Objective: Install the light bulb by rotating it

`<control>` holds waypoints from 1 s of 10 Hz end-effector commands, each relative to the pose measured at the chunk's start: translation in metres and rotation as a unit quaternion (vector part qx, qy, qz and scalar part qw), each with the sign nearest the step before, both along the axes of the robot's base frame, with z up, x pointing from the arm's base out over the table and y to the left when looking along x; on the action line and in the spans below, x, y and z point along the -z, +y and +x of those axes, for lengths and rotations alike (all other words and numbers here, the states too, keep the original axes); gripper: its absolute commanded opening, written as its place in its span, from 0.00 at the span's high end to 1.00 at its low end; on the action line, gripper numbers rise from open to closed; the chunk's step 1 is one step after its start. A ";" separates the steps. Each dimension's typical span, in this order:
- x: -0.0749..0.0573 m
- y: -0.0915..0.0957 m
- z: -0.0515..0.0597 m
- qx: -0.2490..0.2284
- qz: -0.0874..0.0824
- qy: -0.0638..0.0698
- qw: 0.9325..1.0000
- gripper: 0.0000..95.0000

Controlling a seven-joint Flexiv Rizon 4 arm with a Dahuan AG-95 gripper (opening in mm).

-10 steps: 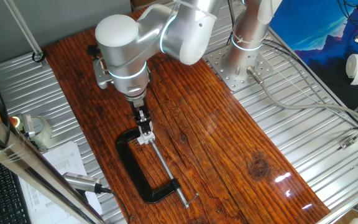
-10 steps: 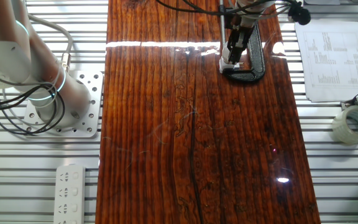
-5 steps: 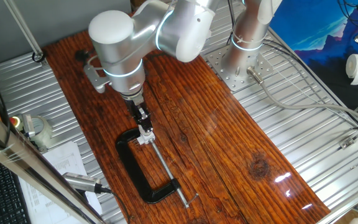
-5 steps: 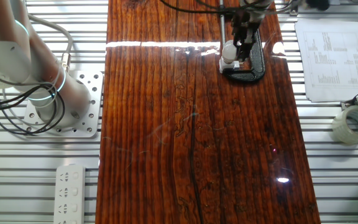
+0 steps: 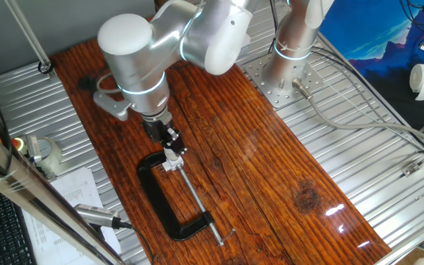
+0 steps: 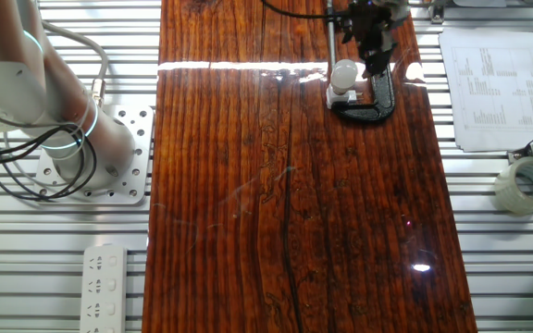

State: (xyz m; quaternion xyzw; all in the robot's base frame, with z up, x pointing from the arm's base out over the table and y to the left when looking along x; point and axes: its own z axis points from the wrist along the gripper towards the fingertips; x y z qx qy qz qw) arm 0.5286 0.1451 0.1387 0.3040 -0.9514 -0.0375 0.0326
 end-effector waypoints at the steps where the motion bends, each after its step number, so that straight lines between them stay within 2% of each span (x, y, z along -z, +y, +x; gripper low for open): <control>1: -0.004 0.016 0.001 -0.248 0.002 0.012 0.969 0.20; 2: -0.002 0.020 0.001 -0.295 -0.010 0.016 0.955 0.20; 4: 0.000 0.023 0.001 -0.363 -0.010 0.017 0.931 0.20; 5: 0.001 0.023 0.000 -0.382 -0.014 0.019 0.924 0.20; 6: 0.003 0.022 -0.001 -0.409 -0.016 0.017 0.912 0.20; 7: 0.004 0.021 -0.002 -0.429 -0.015 0.014 0.903 0.20; 9: 0.006 0.019 -0.004 -0.452 -0.017 0.013 0.892 0.20; 10: 0.009 0.014 -0.007 -0.463 -0.013 0.009 0.886 0.20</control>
